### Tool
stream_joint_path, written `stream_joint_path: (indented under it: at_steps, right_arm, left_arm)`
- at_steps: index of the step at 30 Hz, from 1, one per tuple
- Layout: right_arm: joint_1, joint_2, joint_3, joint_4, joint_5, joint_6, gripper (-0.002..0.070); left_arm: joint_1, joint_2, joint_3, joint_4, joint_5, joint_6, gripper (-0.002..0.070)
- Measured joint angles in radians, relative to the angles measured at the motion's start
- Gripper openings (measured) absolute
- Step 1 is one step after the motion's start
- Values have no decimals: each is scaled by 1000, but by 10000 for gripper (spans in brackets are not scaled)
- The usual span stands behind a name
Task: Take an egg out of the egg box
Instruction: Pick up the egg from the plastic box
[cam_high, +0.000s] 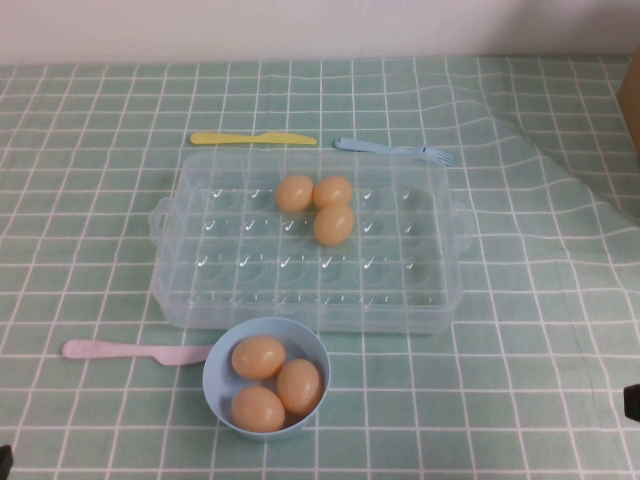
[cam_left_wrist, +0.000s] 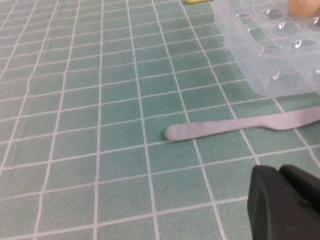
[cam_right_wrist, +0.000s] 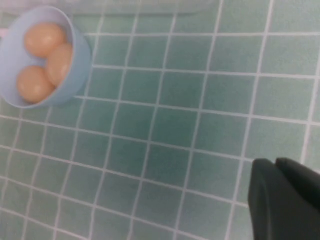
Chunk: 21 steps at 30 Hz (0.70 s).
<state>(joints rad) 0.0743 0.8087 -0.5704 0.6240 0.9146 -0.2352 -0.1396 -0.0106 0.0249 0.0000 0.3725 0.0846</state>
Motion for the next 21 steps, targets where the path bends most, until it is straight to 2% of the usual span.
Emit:
stream_joint_path:
  at_steps: [6, 17, 21]
  right_arm:
    - [35, 215, -142, -157, 51, 64, -17]
    - [455, 659, -552, -343, -14, 273, -17]
    - [543, 833, -738, -355, -12, 284, -17]
  left_arm:
    - [0, 0, 0, 0, 0, 0, -3]
    - [0, 0, 0, 0, 0, 0, -4]
    - [0, 0, 0, 0, 0, 0, -4]
